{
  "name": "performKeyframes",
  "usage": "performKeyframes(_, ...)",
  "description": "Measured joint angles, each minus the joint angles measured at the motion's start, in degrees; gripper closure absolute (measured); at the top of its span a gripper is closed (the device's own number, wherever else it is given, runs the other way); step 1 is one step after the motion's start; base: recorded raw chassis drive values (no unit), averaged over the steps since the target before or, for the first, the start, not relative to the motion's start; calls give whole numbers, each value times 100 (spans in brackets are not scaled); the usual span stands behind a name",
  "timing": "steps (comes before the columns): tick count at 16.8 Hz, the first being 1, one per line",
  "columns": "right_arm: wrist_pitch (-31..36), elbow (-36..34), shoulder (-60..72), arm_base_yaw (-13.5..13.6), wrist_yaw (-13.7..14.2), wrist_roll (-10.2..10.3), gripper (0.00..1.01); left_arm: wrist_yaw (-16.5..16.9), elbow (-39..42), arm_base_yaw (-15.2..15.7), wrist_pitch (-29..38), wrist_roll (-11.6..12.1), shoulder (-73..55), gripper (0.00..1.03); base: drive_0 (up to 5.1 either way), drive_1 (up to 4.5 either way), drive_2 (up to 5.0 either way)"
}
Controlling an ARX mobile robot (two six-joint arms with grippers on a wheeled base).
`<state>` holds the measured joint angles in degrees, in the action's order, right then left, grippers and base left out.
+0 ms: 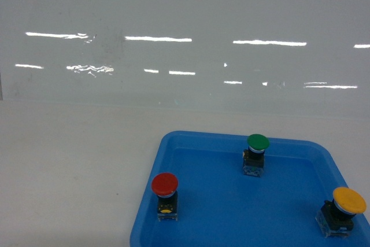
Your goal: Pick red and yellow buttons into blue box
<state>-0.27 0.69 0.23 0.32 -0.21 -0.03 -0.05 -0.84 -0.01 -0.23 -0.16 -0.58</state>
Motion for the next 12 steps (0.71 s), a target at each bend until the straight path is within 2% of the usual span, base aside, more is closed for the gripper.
performKeyframes(6, 2, -2, 0, 0, 0, 0, 3, -52, 0, -11, -35, 17, 0, 5, 0, 0, 0)
performKeyframes(8, 44, -2, 0, -149, -24, -57, 3, -2, 2, -15, -118, 24, 33, 5, 0, 0, 0)
performKeyframes(10, 754, -2, 487, 61, 85, -105, 3, 83, 2, 24, 378, 39, -195, 5, 0, 0, 0)
performKeyframes(12, 1663, 9, 1552, 326, 188, -107, 3, 120, 0, -31, 1357, 94, -1231, 5, 0, 0, 0)
